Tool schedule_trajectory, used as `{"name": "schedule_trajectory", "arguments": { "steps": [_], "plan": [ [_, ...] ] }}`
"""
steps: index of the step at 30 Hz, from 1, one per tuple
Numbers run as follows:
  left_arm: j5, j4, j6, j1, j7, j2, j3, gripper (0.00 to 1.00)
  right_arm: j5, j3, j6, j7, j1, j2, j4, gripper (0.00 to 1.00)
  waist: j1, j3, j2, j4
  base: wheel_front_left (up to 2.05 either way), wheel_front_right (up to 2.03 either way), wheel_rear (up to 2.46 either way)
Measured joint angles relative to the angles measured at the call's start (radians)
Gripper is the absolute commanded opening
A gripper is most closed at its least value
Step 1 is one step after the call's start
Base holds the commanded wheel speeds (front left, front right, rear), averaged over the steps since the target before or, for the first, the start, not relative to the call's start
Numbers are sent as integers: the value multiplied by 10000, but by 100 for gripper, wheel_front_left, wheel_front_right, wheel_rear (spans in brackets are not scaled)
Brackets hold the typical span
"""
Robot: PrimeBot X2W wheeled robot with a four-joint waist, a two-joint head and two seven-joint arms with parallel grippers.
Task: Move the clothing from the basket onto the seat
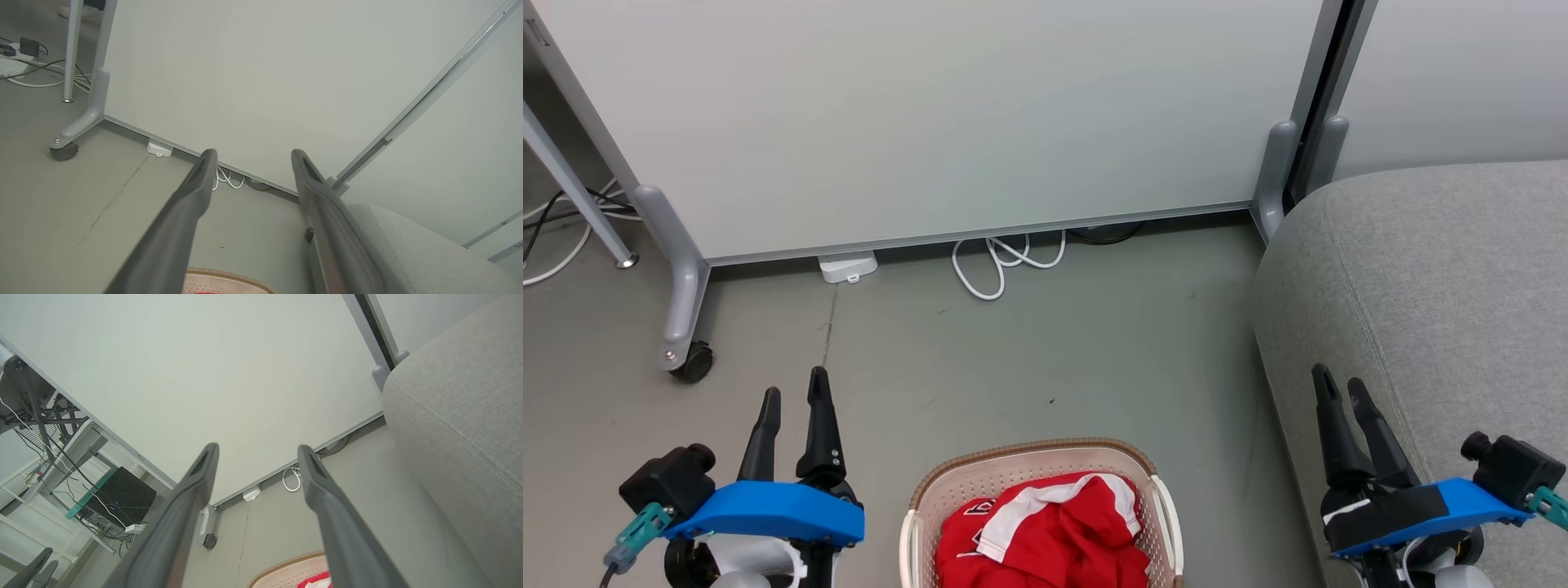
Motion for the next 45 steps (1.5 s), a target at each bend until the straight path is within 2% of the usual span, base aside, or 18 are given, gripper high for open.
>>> {"name": "schedule_trajectory", "arguments": {
  "steps": [17, 24, 45],
  "plan": [
    [1699, 61, 424, -110, -462, 232, -667, 100, -2207, 215, 12, -485, -32, -6, 59, 100, 0, 33, 0, 38, 0, 0, 0],
    [2274, 4, 447, -127, -637, 265, -794, 100, -2943, 282, 12, -637, -37, -10, 48, 100, 0, 47, 0, 62, 0, 0, 0],
    [3638, 29, -192, -125, -1122, -59, -422, 100, -4339, 374, 13, -1133, -127, -23, 71, 100, 0, 146, 0, 138, 0, 0, 0]
  ]
}}
